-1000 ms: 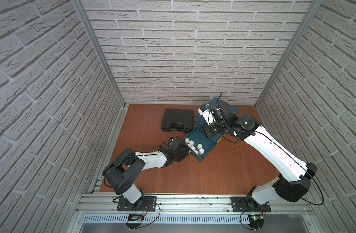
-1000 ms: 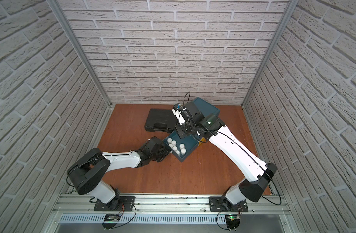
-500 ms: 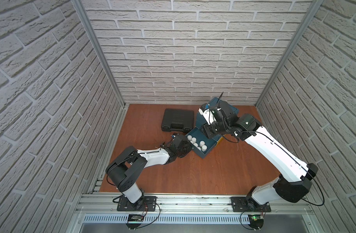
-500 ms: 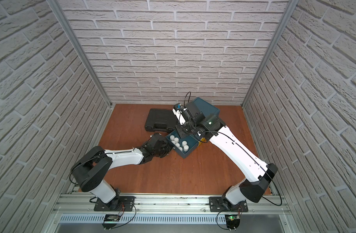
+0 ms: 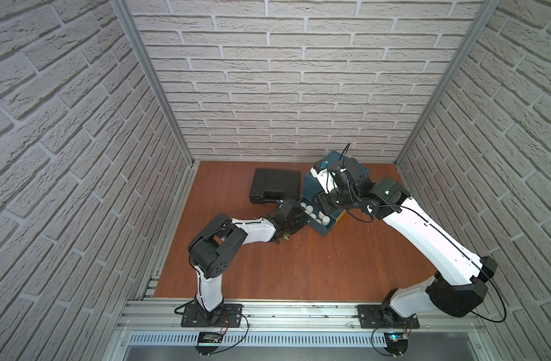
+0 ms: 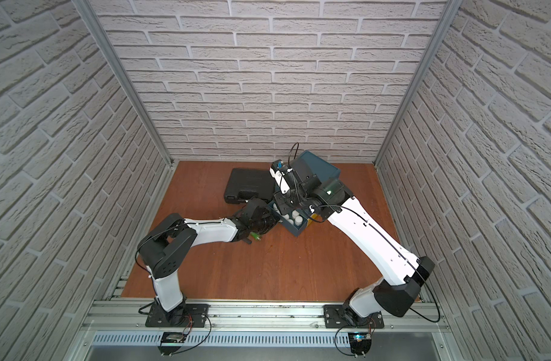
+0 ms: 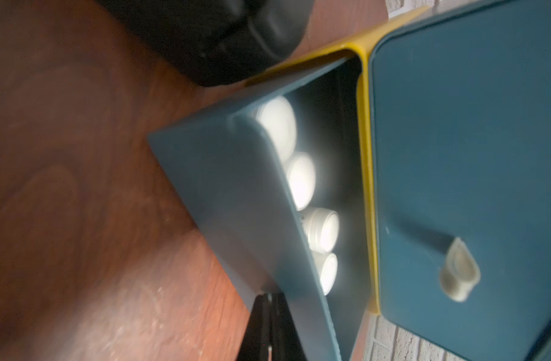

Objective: Put the paint cans in the drawer according to color
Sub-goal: Close the drawer in the storage box.

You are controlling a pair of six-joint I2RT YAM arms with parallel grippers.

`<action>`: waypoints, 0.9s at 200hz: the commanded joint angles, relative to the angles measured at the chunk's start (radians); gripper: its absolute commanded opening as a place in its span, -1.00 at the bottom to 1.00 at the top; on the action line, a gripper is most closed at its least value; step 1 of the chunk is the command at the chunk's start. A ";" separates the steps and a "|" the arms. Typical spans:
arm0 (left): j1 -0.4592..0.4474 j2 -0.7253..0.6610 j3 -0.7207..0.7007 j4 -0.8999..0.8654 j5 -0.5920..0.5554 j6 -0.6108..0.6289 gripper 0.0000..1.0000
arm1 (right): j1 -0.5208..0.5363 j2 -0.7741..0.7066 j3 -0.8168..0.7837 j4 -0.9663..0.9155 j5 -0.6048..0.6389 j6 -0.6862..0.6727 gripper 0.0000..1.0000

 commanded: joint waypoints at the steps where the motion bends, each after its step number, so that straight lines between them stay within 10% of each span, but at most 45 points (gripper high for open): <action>1: 0.015 0.032 0.058 0.061 0.030 0.024 -1.00 | -0.011 -0.033 -0.008 0.014 0.019 0.002 -0.18; 180: 0.040 0.219 0.292 0.029 0.088 0.031 -1.00 | -0.045 -0.042 -0.003 0.021 0.031 0.029 -0.18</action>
